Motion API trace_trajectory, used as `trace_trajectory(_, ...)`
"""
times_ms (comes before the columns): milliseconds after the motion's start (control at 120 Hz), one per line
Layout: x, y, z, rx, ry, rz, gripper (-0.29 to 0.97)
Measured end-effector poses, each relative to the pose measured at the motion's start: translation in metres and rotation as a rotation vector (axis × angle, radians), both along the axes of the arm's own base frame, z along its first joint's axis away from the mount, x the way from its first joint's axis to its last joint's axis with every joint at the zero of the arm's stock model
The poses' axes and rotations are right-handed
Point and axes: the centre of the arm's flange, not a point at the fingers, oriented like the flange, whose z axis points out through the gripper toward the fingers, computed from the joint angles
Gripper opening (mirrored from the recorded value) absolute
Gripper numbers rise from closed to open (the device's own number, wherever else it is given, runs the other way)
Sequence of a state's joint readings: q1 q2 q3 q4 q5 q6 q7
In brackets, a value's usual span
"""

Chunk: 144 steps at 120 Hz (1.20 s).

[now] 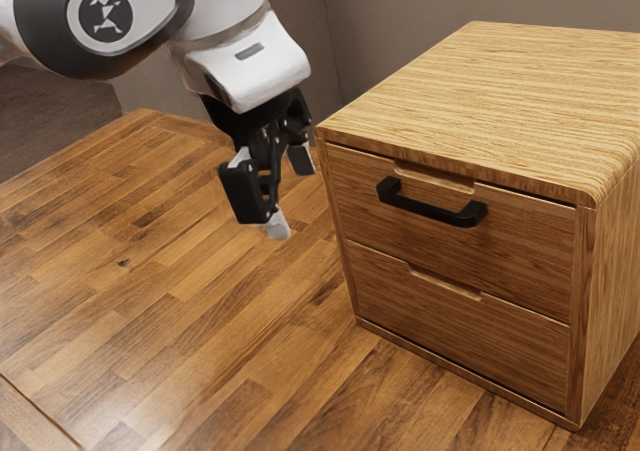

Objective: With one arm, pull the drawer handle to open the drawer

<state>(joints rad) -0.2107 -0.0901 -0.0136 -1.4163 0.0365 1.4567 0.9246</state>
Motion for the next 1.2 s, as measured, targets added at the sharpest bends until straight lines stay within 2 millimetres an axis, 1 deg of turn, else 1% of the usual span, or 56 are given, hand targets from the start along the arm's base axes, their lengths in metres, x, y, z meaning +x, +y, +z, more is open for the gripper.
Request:
trace_trajectory(75,0.006,-0.009,-0.001,-0.002,-0.028,-0.061,0.68)
trace_trajectory(150,0.013,-0.014,-0.003,-0.002,-0.059,-0.114,0.68)
trace_trajectory(258,0.026,-0.023,-0.011,0.002,-0.083,-0.182,0.68)
trace_trajectory(325,0.03,-0.029,-0.012,0.003,-0.101,-0.221,0.67)
trace_trajectory(400,0.034,-0.037,-0.013,0.005,-0.121,-0.263,0.62)
trace_trajectory(508,0.039,-0.05,-0.015,0.01,-0.15,-0.321,0.48)
trace_trajectory(592,0.042,-0.059,-0.016,0.014,-0.173,-0.36,0.41)
trace_trajectory(700,0.047,-0.073,-0.023,0.017,-0.187,-0.407,0.36)
trace_trajectory(842,0.051,-0.086,-0.03,0.016,-0.196,-0.455,0.32)
trace_trajectory(917,0.053,-0.088,-0.034,0.016,-0.194,-0.469,0.31)
trace_trajectory(983,0.055,-0.087,-0.037,0.018,-0.192,-0.473,0.31)
trace_trajectory(1058,0.059,-0.08,-0.043,0.021,-0.184,-0.469,0.29)
trace_trajectory(1200,0.065,-0.063,-0.057,0.031,-0.162,-0.449,0.21)
